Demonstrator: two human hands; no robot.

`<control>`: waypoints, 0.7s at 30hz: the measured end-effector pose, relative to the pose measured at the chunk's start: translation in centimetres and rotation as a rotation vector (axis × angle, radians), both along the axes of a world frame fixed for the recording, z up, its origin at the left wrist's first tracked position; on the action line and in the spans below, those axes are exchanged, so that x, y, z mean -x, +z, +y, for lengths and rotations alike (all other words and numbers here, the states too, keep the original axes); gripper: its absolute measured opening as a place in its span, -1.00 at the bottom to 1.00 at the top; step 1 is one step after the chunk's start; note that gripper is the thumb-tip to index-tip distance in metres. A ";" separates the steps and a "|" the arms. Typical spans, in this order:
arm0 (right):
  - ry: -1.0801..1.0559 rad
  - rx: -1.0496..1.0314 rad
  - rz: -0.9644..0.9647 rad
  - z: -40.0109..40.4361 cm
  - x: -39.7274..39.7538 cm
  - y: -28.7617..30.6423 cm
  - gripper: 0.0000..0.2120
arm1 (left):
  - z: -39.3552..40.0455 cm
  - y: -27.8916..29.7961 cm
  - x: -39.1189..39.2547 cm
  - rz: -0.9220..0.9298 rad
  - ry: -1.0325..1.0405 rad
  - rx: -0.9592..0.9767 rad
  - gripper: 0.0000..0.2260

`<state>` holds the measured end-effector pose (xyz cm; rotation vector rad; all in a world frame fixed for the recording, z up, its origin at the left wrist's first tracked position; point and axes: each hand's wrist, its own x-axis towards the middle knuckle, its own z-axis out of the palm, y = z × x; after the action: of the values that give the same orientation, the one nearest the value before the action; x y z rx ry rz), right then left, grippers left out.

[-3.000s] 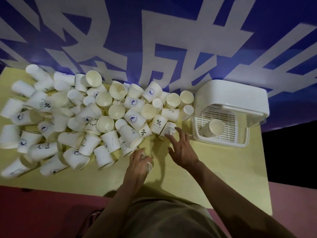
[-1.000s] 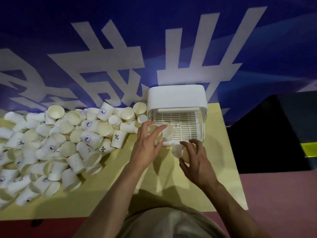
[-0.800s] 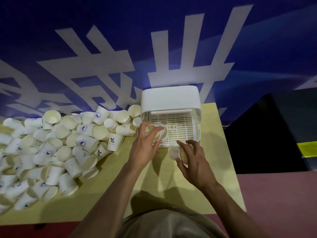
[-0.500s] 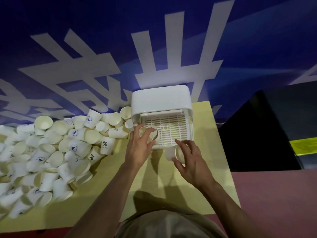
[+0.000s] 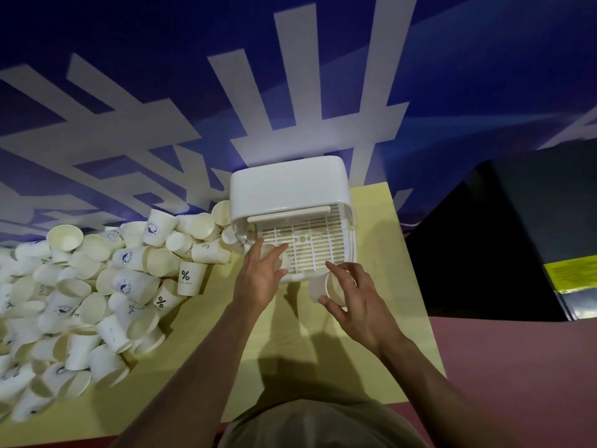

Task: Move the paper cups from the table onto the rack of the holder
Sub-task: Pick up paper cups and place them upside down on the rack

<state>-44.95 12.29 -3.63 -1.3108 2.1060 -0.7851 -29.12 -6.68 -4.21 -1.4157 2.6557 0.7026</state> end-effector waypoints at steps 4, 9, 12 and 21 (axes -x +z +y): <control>0.048 -0.010 0.015 -0.8 0.2 -0.1 -0.36 | 0.3 -0.1 1.0 -0.007 -0.015 -0.008 -0.52; 0.058 0.035 0.035 -1.8 1.0 0.7 -0.37 | 1.4 0.3 1.4 -0.031 -0.005 -0.031 -0.37; 0.047 0.063 0.030 -2.1 1.4 1.4 -0.38 | 2.2 0.7 0.8 -0.012 0.011 -0.002 -0.29; 0.088 0.255 0.030 -4.5 0.0 3.8 -0.44 | 4.3 3.3 -5.6 0.164 0.258 -0.027 -0.38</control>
<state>-45.00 7.78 0.12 -1.5448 2.0052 -1.0272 -23.55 -2.40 -0.96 -1.7868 2.5930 0.9099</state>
